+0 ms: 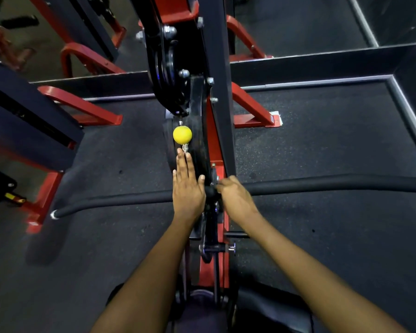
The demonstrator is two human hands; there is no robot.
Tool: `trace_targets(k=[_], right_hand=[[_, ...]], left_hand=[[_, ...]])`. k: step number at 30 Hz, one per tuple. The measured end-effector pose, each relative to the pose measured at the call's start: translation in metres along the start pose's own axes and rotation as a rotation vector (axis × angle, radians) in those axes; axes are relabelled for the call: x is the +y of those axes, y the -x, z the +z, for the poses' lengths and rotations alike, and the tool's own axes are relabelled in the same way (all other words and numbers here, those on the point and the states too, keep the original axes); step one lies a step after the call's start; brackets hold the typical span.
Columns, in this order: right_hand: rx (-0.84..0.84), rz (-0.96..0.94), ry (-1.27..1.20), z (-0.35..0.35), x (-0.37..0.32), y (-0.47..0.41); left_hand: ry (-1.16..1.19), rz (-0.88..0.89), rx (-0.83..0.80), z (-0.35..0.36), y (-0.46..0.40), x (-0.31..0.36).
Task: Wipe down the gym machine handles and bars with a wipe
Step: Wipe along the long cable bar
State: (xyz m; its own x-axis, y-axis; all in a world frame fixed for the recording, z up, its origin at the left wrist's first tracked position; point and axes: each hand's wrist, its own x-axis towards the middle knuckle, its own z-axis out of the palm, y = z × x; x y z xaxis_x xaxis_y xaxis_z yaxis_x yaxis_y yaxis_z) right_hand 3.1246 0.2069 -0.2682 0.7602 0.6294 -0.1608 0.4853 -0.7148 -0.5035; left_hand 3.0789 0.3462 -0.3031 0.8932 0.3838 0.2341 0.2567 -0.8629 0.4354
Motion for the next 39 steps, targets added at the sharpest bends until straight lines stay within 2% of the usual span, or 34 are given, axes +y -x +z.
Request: trace_targets(k=[1,3,5,6,9,11,12,14,16,18,19,21,23,25,27,28,29,33,35,37,39], right_hand=[[0.059,0.036,0.067,-0.007,0.011,0.005],[0.226,0.292,0.016,-0.022,0.04,0.014],[0.32,0.502,-0.041,-0.029,0.056,0.02],[0.334,0.537,-0.07,-0.026,0.05,0.018],[0.172,0.288,-0.168,0.005,0.002,-0.004],[0.007,0.068,-0.106,0.02,-0.027,-0.013],[-0.022,0.007,-0.066,0.018,-0.029,-0.014],[0.061,-0.032,0.075,0.002,-0.009,-0.008],[0.139,0.079,0.078,-0.018,0.037,0.011],[0.26,0.357,-0.019,-0.042,0.083,0.034],[0.342,0.475,-0.032,-0.054,0.098,0.043],[0.396,0.597,0.011,-0.057,0.103,0.046],[0.322,0.534,0.036,-0.039,0.077,0.033],[0.152,0.32,0.003,-0.015,0.034,0.017],[0.064,0.092,0.065,-0.009,0.005,0.008],[0.04,0.042,0.056,-0.013,0.003,0.007],[0.039,0.074,0.059,-0.025,0.009,0.008],[0.234,0.571,0.118,-0.065,0.087,0.035],[0.325,0.729,0.078,-0.072,0.103,0.046],[0.321,0.684,0.126,-0.061,0.083,0.035],[0.243,0.497,0.067,-0.041,0.04,0.02]], left_hand=[[0.001,-0.001,-0.003,0.0,0.0,0.0],[-0.006,-0.002,-0.01,0.0,0.0,0.0],[-0.013,-0.007,-0.008,0.0,0.0,0.001],[-0.014,-0.011,-0.005,0.001,0.0,0.001],[-0.034,-0.019,-0.006,0.002,0.0,0.002],[-0.039,-0.03,-0.016,0.001,-0.001,0.001],[-0.047,-0.032,-0.019,0.001,-0.001,0.0],[-0.06,-0.028,-0.017,-0.001,-0.001,0.0],[-0.054,-0.022,-0.016,-0.001,0.0,0.001],[-0.043,-0.017,-0.014,-0.001,0.0,0.003],[-0.034,-0.019,-0.009,0.0,0.0,0.004],[-0.022,-0.028,0.001,0.001,0.0,0.005],[-0.022,-0.036,0.005,0.001,0.001,0.006],[-0.029,-0.043,0.004,0.001,0.0,0.007],[-0.051,-0.039,-0.001,-0.001,0.0,0.007],[-0.058,-0.039,-0.008,-0.001,0.0,0.007],[-0.057,-0.039,-0.02,-0.002,0.0,0.007],[-0.067,-0.058,-0.04,-0.003,-0.001,0.009],[-0.068,-0.077,-0.045,-0.004,-0.001,0.011],[-0.082,-0.086,-0.059,-0.005,-0.001,0.013],[-0.1,-0.094,-0.084,-0.007,-0.001,0.015]])
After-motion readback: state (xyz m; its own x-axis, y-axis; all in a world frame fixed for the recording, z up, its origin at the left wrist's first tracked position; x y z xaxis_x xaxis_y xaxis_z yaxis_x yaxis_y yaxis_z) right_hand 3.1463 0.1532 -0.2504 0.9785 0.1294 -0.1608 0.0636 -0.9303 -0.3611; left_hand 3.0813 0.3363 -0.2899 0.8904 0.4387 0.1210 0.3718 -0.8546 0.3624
